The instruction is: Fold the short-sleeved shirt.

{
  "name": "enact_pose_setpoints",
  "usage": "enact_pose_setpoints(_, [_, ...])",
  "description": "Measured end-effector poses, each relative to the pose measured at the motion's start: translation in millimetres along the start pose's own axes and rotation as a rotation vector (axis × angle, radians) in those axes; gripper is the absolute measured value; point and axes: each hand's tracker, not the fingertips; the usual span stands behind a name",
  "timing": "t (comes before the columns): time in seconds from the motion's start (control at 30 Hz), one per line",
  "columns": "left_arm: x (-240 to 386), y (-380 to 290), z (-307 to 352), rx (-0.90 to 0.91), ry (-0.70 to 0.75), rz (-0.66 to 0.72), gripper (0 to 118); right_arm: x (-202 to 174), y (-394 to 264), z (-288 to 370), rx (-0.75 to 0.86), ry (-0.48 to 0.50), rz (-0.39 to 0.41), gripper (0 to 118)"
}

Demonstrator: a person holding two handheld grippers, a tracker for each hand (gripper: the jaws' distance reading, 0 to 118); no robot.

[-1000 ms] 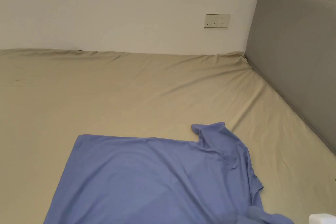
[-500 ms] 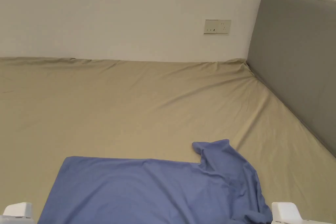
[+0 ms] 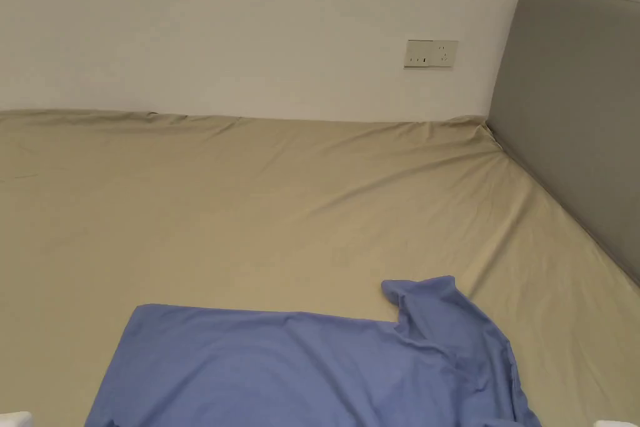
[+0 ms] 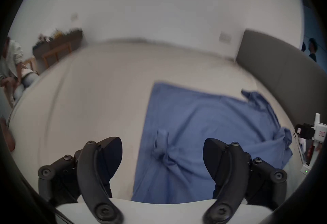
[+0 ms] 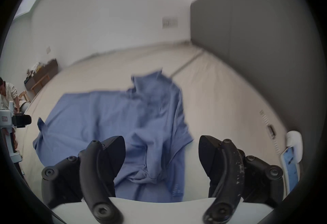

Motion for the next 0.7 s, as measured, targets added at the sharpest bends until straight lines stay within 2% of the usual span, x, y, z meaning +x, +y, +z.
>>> enact_pose_setpoints(0.03, [2,-3,17,0.082,0.023,0.008,95,0,0,17,0.073,-0.023,-0.008,88])
enact_pose_setpoints(0.07, [-2,-10,24,0.150,0.028,0.014,84,0,0,32,0.119,-0.035,-0.017,88])
enact_pose_setpoints(0.1, [-1,-14,36,0.202,0.028,0.024,70,2,-7,39,0.162,-0.036,-0.023,86])
enact_pose_setpoints(0.13, [2,-17,49,0.250,0.043,0.025,48,1,-10,52,0.222,-0.049,-0.030,83])
enact_pose_setpoints(0.17, [5,-20,61,0.293,0.062,0.013,22,0,-12,65,0.267,-0.053,-0.021,69])
enact_pose_setpoints(0.23, [15,-27,85,0.393,0.087,-0.008,4,-7,-15,86,0.315,-0.090,0.005,21])
enact_pose_setpoints(0.27, [17,-30,97,0.438,0.080,-0.011,0,-9,-18,96,0.336,-0.110,0.007,2])
enact_pose_setpoints(0.33, [24,-32,118,0.498,0.065,0.006,0,-11,-24,114,0.376,-0.081,0.003,1])
enact_pose_setpoints(0.53, [34,-34,152,0.525,0.059,-0.040,0,-23,-26,144,0.416,-0.074,0.030,1])
enact_pose_setpoints(0.7, [27,-6,139,0.490,0.054,-0.053,0,-25,-20,153,0.444,-0.071,0.007,1])
